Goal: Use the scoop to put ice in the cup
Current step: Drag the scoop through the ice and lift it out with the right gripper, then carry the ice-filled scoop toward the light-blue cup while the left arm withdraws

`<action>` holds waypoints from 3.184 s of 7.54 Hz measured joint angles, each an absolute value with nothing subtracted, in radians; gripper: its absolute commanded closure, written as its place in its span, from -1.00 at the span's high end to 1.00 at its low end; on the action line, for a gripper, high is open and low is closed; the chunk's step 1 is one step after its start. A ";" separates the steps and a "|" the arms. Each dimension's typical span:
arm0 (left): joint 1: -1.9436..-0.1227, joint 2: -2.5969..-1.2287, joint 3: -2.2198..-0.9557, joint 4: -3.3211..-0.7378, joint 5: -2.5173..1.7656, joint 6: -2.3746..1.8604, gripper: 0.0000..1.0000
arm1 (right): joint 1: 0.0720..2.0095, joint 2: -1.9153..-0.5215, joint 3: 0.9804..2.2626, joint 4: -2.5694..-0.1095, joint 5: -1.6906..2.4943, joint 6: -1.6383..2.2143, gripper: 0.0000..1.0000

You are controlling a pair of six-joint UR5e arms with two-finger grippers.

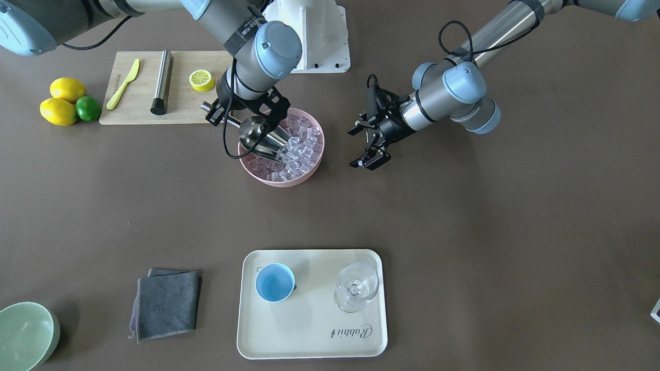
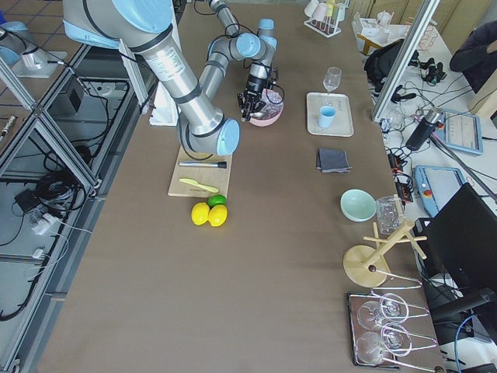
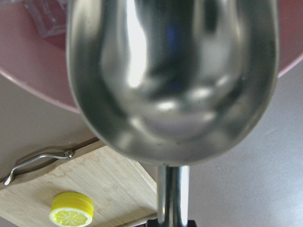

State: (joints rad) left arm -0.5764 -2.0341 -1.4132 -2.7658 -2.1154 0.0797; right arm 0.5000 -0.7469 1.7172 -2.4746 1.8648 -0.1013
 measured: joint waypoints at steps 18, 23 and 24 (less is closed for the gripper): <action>-0.616 -2.052 -1.437 -2.742 -2.122 0.078 0.96 | 0.500 -0.915 2.088 -2.368 1.872 -0.103 -1.00; -0.661 -1.967 -1.491 -2.738 -2.121 0.079 0.96 | 0.570 -0.919 2.098 -2.334 1.933 -0.017 -1.00; -0.675 -1.942 -1.527 -2.713 -2.122 0.079 0.96 | 0.586 -0.916 2.084 -2.330 1.948 0.011 -1.00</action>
